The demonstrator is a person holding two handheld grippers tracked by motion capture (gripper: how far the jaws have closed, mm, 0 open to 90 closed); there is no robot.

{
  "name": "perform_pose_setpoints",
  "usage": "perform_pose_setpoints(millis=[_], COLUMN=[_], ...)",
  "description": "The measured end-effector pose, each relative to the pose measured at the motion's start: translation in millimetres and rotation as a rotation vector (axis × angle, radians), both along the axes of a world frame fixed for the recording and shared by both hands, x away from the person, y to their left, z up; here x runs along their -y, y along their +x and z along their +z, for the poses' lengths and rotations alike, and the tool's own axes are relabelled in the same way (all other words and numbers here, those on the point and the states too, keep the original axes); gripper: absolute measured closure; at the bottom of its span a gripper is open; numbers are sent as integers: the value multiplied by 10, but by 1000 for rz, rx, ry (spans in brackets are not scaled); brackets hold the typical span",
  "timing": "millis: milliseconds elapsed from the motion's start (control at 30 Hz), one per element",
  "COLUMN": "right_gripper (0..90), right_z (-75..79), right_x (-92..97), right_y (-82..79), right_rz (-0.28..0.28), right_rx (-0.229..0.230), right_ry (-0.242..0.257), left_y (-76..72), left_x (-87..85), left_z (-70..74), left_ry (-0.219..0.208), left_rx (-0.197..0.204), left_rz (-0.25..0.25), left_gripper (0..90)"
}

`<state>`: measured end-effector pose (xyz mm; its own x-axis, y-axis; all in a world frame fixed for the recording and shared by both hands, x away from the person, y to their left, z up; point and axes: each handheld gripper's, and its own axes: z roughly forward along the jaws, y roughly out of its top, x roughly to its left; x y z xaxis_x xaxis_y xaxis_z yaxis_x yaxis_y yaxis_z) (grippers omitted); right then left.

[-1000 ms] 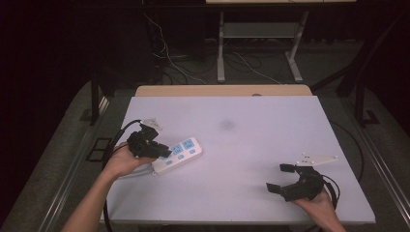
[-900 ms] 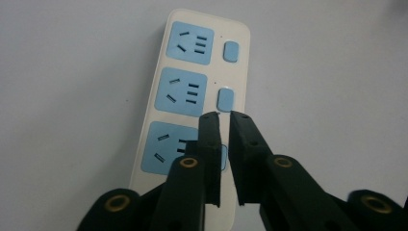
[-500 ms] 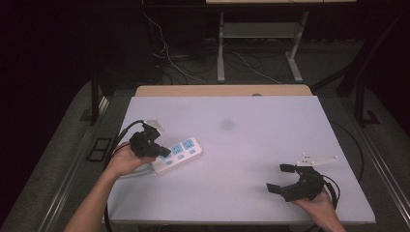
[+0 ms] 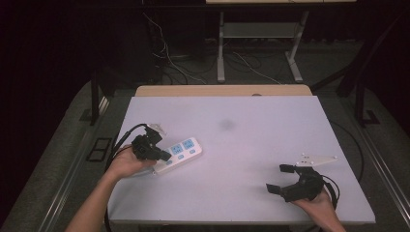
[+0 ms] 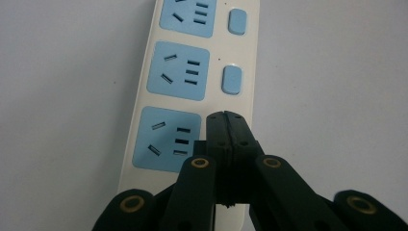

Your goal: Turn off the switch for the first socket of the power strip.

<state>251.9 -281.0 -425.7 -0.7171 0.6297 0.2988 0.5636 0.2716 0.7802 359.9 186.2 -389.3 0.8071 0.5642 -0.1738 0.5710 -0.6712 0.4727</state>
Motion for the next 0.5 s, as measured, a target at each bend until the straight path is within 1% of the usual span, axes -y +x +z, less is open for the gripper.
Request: perform_pose_setpoints(millis=[333,400,500], right_gripper=[7,7,7], right_z=[-4,-4,-5], right_x=[-2,-1,-1], right_y=[-1,0,2], right_rz=[9,9,9], right_rx=[-1,-3,-2], right_ry=[-1,0,0], left_y=[-10,-13,-16], left_x=[43,62,66], left_z=[-34,-54,-69], left_ry=[10,22,21], left_rx=[-11,-13,-12], left_rz=[-19,-30,-29], left_gripper=[891,892,891])
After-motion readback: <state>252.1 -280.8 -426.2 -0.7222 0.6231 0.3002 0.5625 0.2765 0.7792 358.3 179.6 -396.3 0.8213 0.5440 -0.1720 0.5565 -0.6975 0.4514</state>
